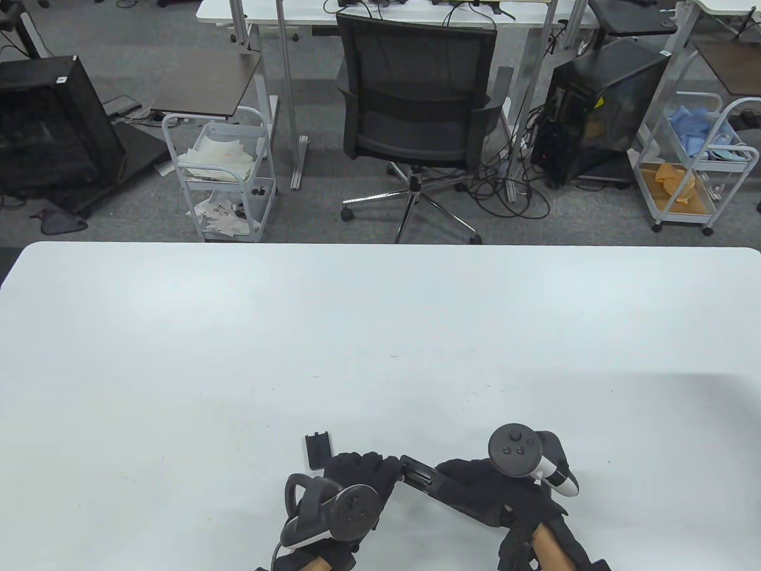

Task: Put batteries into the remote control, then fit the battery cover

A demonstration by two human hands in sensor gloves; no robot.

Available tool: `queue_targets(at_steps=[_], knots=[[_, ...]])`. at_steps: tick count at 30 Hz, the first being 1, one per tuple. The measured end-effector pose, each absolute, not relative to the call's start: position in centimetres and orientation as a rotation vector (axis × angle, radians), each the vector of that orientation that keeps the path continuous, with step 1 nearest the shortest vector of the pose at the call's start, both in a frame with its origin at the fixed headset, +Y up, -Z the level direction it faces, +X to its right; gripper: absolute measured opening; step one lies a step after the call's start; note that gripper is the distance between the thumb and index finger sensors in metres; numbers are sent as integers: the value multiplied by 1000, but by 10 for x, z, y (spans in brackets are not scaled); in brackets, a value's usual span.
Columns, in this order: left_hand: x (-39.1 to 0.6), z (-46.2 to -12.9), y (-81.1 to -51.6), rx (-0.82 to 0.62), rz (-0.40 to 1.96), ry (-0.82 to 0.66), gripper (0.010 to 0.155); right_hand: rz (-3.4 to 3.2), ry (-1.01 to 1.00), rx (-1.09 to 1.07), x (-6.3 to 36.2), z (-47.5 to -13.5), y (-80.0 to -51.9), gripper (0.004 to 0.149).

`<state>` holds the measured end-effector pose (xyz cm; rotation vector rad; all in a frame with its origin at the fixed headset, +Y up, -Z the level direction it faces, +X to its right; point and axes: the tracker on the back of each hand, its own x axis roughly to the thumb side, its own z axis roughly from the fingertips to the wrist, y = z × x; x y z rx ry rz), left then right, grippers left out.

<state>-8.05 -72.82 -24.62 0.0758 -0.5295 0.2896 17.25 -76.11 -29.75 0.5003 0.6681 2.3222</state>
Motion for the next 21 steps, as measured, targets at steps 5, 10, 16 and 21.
queue_targets(at_steps=[5, 10, 16, 21], knots=[[-82, -248, -730, 77, 303, -534, 43, 2292, 697, 519, 171, -297, -761, 59], [-79, -247, -731, 61, 272, -540, 43, 2258, 722, 517, 170, -297, -763, 59], [-75, -244, -730, 87, 247, -548, 45, 2182, 750, 513, 170, -297, -763, 59], [-72, -243, -731, 84, 210, -546, 46, 2156, 774, 496, 168, -297, -764, 58]])
